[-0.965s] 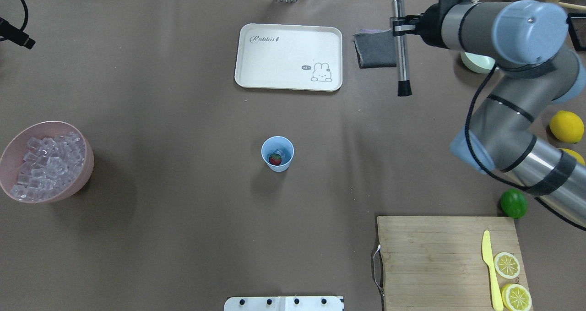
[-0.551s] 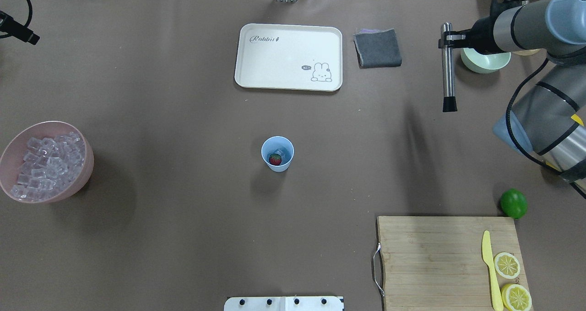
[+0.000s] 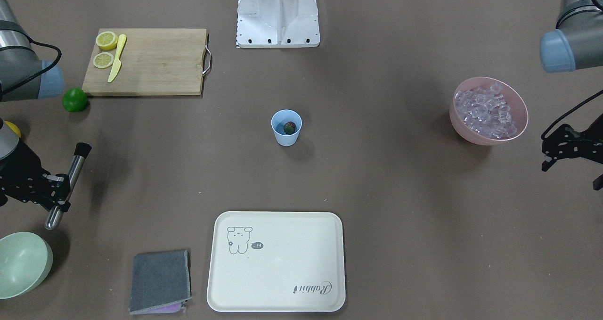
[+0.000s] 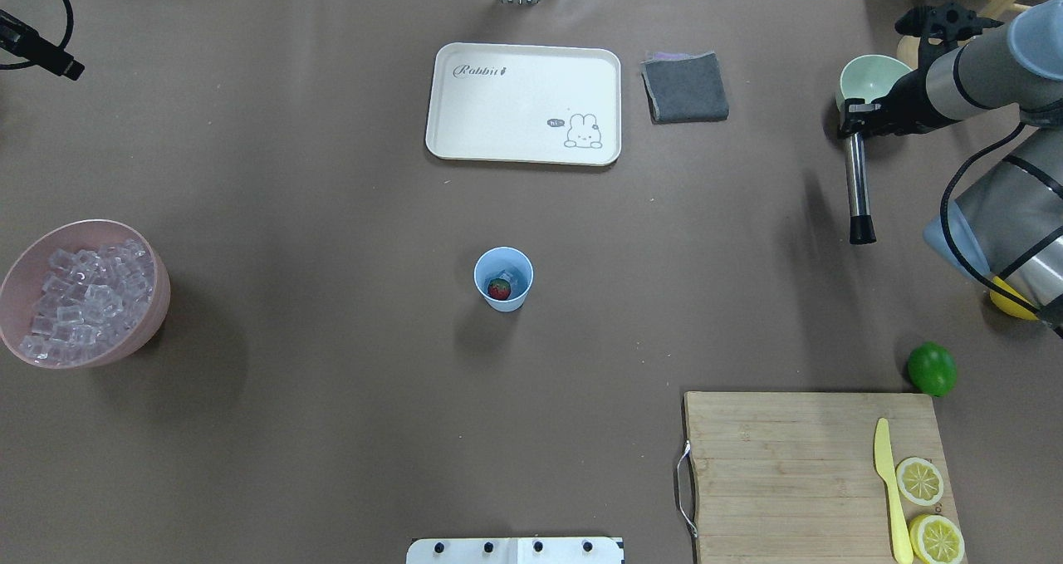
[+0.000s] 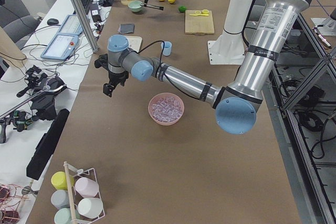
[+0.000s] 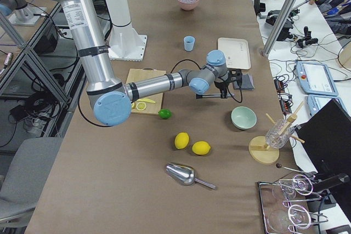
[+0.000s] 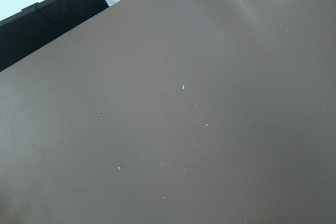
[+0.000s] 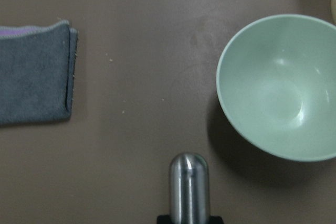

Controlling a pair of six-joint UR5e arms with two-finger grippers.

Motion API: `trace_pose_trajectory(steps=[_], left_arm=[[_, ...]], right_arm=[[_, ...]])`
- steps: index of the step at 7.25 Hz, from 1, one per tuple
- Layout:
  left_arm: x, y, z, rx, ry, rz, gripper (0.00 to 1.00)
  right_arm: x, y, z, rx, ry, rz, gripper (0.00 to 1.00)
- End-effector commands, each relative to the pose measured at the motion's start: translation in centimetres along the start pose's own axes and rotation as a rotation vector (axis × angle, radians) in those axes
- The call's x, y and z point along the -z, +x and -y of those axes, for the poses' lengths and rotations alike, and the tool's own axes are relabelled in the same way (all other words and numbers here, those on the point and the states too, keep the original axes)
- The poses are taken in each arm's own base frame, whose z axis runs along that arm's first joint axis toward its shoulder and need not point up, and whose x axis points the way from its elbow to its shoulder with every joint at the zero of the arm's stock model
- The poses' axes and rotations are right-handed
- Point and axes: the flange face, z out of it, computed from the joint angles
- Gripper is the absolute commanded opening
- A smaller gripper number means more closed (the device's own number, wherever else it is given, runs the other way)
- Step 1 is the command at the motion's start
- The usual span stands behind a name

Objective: Mash ice and strawberries in cup
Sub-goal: 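Lower the pestle beside the green bowl and open the right gripper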

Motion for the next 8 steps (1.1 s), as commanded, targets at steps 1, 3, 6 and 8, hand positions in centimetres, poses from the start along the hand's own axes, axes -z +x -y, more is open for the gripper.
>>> trace_pose_trajectory(steps=[1,3,6,8], left_arm=[[0.5,-0.1,0.8,-0.006,0.016,0.057,0.97],[0.2,0.0,0.8,-0.009,0.013,0.057,0.97],[0.2,0.0,0.9,-0.014,0.018,0.091,0.97],[0.0,0.1,0.8,-0.016,0.014,0.090,0.97]], right_arm=[[-2.2,-0.3,-1.6,0.113,-0.083,-0.036,0.00],[-4.6,0.2,-3.0,0.121,-0.125,-0.054,0.00],[-5.3,1.2,-3.9,0.102,-0.140,-0.070,0.00],[-5.3,1.1,-3.8,0.102,-0.140,-0.070,0.62]])
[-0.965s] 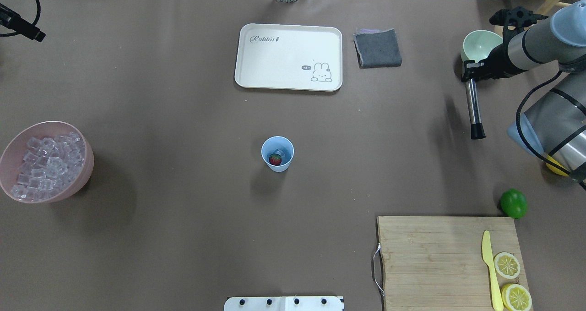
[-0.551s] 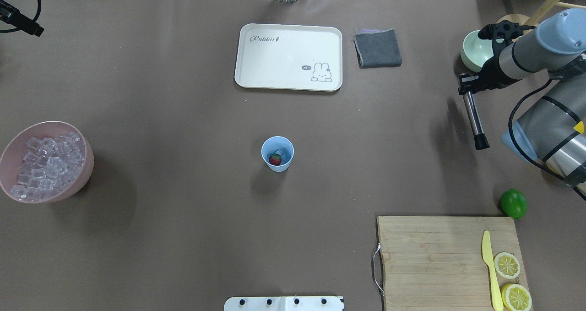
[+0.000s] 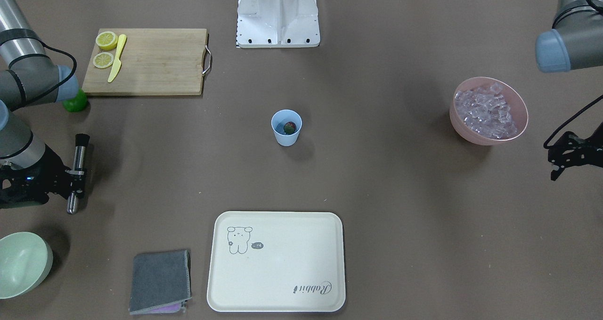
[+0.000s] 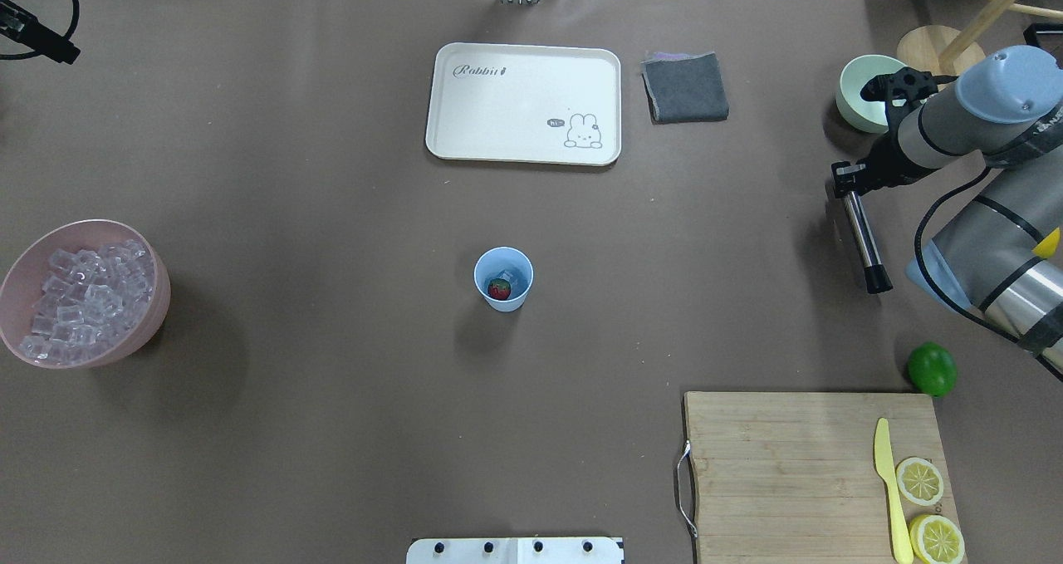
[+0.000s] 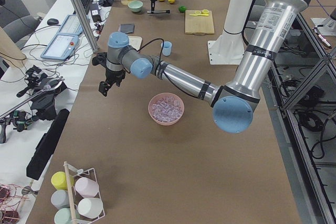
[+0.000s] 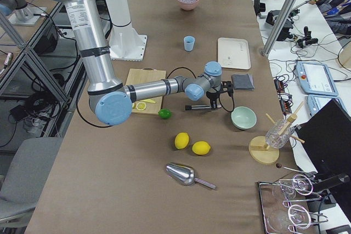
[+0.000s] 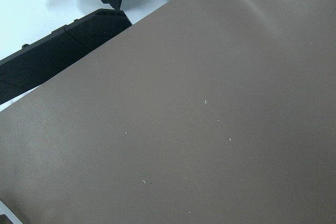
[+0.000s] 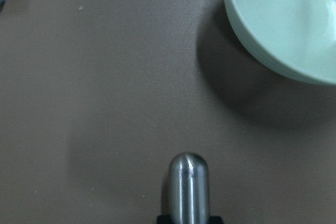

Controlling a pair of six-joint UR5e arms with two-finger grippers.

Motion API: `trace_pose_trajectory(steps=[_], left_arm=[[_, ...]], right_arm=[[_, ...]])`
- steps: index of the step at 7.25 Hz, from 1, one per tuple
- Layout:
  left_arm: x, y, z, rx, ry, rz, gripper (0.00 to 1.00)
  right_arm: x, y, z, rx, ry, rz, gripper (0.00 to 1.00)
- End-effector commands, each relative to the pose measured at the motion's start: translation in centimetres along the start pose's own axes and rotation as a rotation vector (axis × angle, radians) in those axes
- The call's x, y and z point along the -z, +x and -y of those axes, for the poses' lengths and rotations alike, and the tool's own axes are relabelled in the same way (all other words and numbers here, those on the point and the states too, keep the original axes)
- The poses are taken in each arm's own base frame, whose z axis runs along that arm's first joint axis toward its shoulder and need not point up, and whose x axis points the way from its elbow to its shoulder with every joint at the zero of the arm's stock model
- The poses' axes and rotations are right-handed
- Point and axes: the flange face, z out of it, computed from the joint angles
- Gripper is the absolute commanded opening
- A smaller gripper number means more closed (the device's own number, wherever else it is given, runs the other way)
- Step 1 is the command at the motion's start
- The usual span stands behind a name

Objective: Mash ice and strawberries in cup

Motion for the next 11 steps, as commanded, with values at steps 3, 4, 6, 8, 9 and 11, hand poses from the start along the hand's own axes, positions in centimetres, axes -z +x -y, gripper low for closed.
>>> trace_pose_trajectory(steps=[3,4,6,8,9,11], left_arm=[[0.1,0.2,0.0,0.002,0.000,-0.006,0.97],[0.4,0.1,0.1,0.011,-0.002,-0.008,0.97],[2.6,-3.7,-0.6,0.098,-0.008,-0.012,0.97],[7.1,-9.7,-2.9,0.274,-0.040,-0.108,0.97],[9.1,-11.8,-3.3,0.362,-0.072,-0.124,0.97],[10.8,-13.8,-4.3,0.427,-0.084,-0.120,0.97]], right_arm=[[1.8,0.3,1.2,-0.015,0.011,0.027,1.00],[5.2,3.1,3.0,-0.058,0.013,0.089,1.00],[11.8,10.0,5.2,-0.063,0.038,0.164,1.00],[18.6,15.2,6.3,-0.057,0.034,0.037,1.00],[22.2,17.2,5.9,-0.027,-0.023,-0.043,1.00],[28.0,16.1,7.0,-0.024,-0.066,-0.192,1.00]])
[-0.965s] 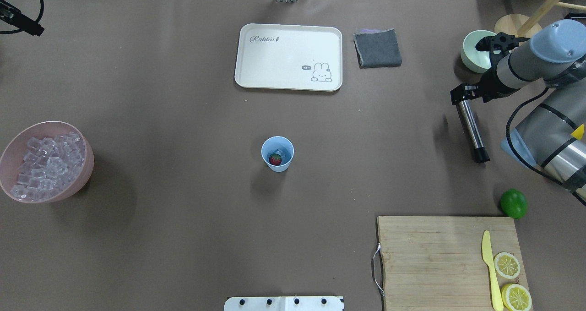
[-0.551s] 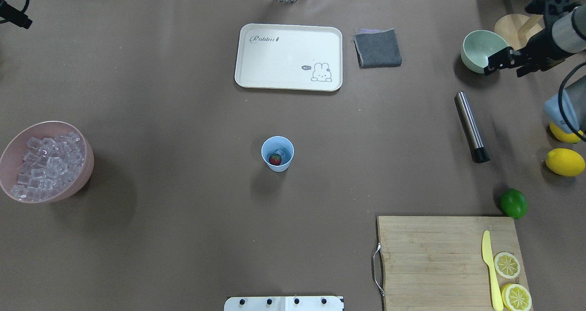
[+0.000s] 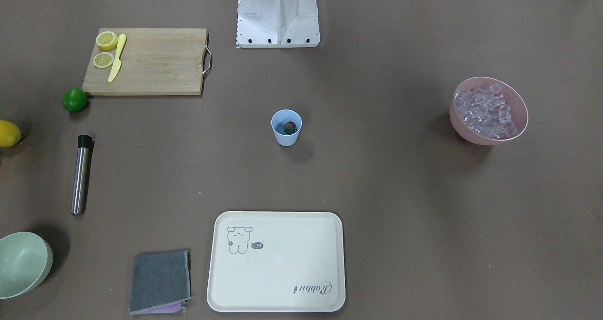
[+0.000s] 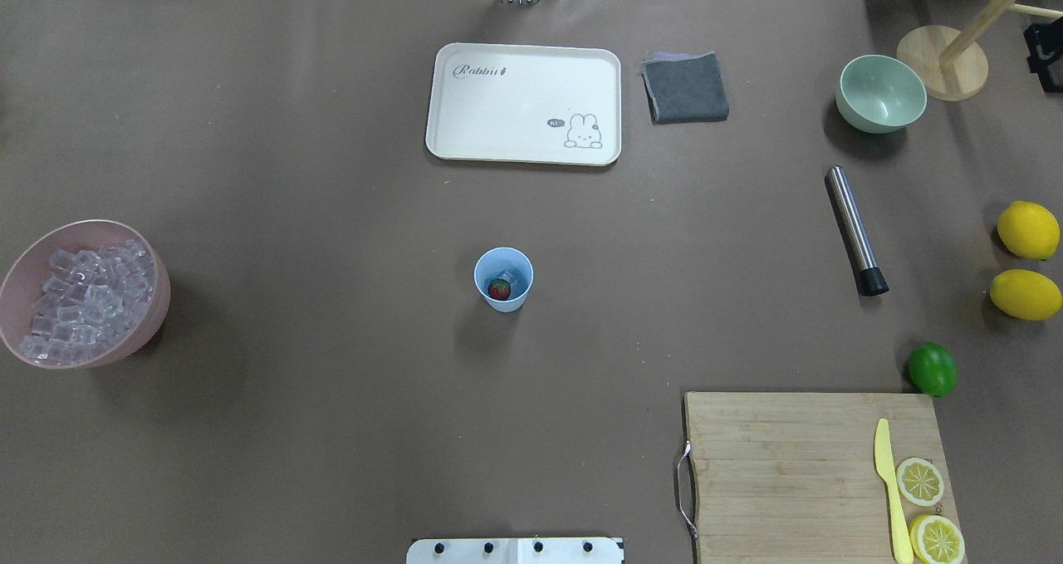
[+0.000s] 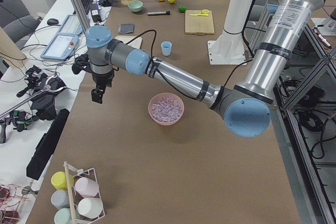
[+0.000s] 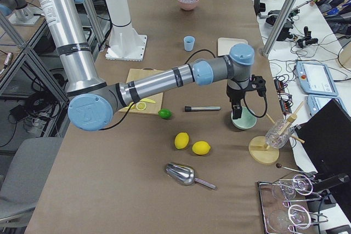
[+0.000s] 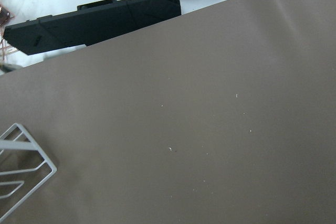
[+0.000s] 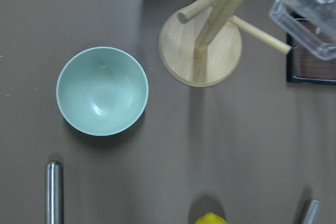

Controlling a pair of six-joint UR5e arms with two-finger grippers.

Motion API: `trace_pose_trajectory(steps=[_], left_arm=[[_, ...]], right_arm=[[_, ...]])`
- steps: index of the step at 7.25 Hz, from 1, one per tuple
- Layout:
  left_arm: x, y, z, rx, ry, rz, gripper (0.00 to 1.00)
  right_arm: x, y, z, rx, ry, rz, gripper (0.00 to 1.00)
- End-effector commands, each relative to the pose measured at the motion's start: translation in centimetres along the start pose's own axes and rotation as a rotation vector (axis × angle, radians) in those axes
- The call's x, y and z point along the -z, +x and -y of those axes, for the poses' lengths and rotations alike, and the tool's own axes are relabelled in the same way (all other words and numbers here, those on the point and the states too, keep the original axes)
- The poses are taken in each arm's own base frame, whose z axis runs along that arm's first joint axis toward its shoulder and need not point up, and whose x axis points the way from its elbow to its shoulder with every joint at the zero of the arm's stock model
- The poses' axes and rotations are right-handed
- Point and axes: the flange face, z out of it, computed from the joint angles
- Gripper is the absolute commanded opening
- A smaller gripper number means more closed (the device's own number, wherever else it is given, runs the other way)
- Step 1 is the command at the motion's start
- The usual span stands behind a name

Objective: Mash ice and strawberries in cup

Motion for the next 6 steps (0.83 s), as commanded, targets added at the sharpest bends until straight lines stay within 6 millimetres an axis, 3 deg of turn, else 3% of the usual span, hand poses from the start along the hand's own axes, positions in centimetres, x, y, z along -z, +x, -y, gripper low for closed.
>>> trace_pose_trajectory(steps=[1,3,5,6], left_arm=[[1.7,-2.2,-0.5,0.074,-0.013,-0.007,0.97],[-0.4,-3.9,-1.0,0.112,-0.065,-0.009,0.97],[-2.3,-4.3,-1.3,0.114,-0.095,-0.013,0.97],[-4.2,-4.5,-1.2,0.103,-0.106,-0.017,0.97]], right_arm=[[3.0,0.2,-0.5,0.002,-0.032,-0.072,1.00],[1.9,-0.4,-0.9,0.016,-0.045,-0.058,1.00],[-1.6,-2.2,-1.2,0.036,-0.108,-0.055,1.00],[-2.3,-2.0,-1.3,0.034,-0.123,-0.056,1.00]])
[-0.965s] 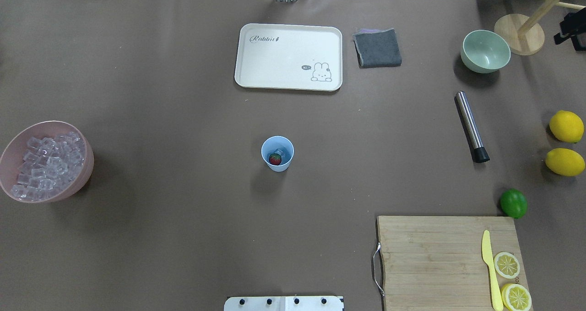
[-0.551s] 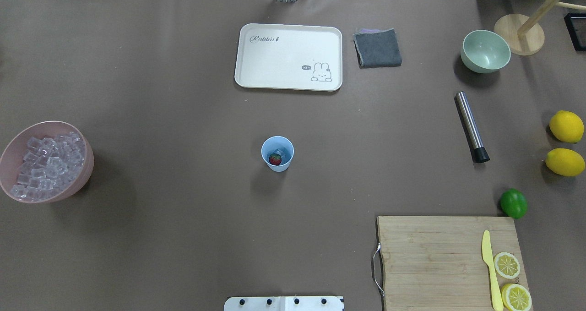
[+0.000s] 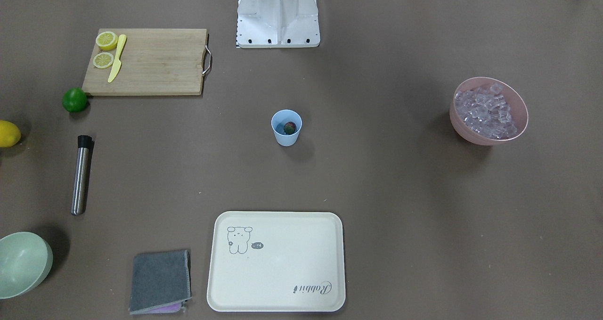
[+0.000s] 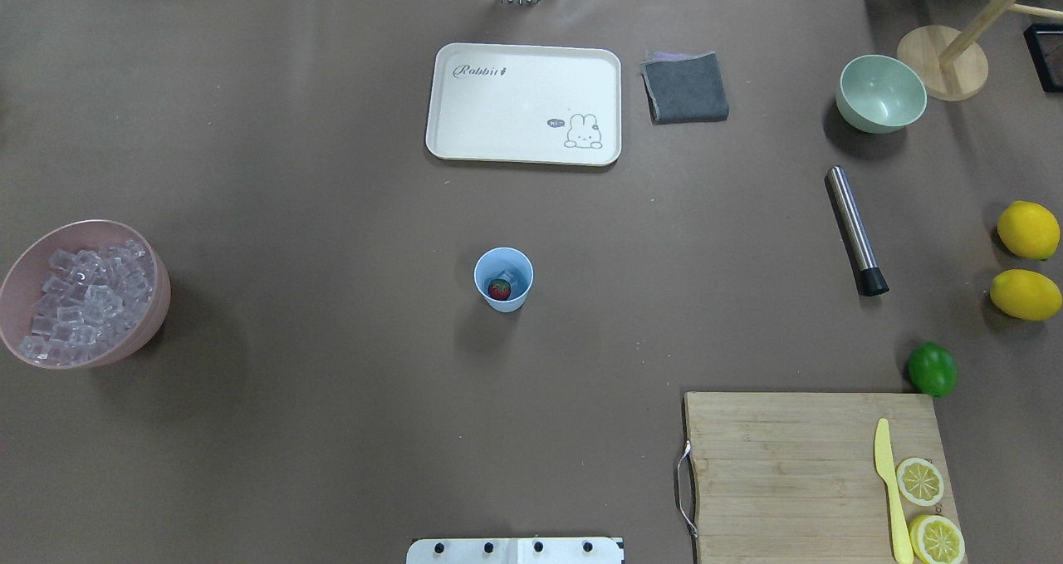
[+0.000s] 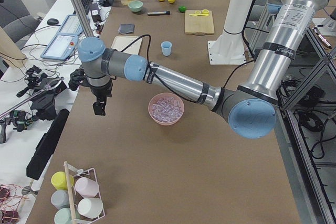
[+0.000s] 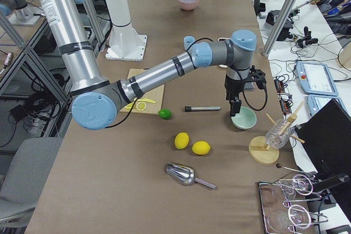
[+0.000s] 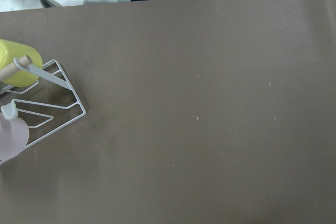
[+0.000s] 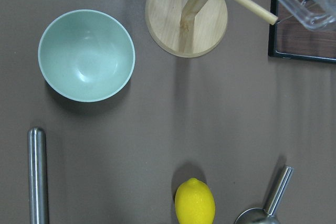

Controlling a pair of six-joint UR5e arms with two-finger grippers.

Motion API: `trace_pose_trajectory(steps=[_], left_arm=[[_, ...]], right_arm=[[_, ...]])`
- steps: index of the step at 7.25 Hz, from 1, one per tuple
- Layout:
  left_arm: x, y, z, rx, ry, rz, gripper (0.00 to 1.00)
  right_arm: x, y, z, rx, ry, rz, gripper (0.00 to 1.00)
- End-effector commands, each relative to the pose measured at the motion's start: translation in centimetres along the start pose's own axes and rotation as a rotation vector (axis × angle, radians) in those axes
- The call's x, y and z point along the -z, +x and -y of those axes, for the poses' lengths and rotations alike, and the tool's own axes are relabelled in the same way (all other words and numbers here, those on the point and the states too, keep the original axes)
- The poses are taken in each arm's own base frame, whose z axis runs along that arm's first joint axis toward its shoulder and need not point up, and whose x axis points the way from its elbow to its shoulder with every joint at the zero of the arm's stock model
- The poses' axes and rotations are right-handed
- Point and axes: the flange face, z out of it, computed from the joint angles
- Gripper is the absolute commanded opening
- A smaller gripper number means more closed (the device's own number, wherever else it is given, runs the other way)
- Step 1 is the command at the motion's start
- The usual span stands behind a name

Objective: Mash ice and strawberries in cup

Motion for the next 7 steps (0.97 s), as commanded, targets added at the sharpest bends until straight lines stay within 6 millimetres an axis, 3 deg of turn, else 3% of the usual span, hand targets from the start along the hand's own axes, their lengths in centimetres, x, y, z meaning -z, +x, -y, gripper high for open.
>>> trace_pose_trajectory(steps=[1,3,5,7], left_arm=[[-3.6,-1.1,0.5,-0.017,-0.018,-0.005,0.97],[-7.5,-3.4,1.0,-0.031,-0.021,-0.007,0.97],[-8.9,-2.3,1.2,0.026,-0.016,-0.009,0.97],[-9.2,-2.7,1.0,0.066,-0.017,-0.008,0.97]], right_arm=[[-2.1,0.3,-0.7,-0.004,-0.038,-0.003,1.00],[-3.2,1.4,-2.0,0.020,-0.021,-0.002,1.00],[-3.4,1.5,-2.0,0.023,-0.012,0.000,1.00],[-3.0,1.3,-1.8,0.011,-0.001,0.008,1.00]])
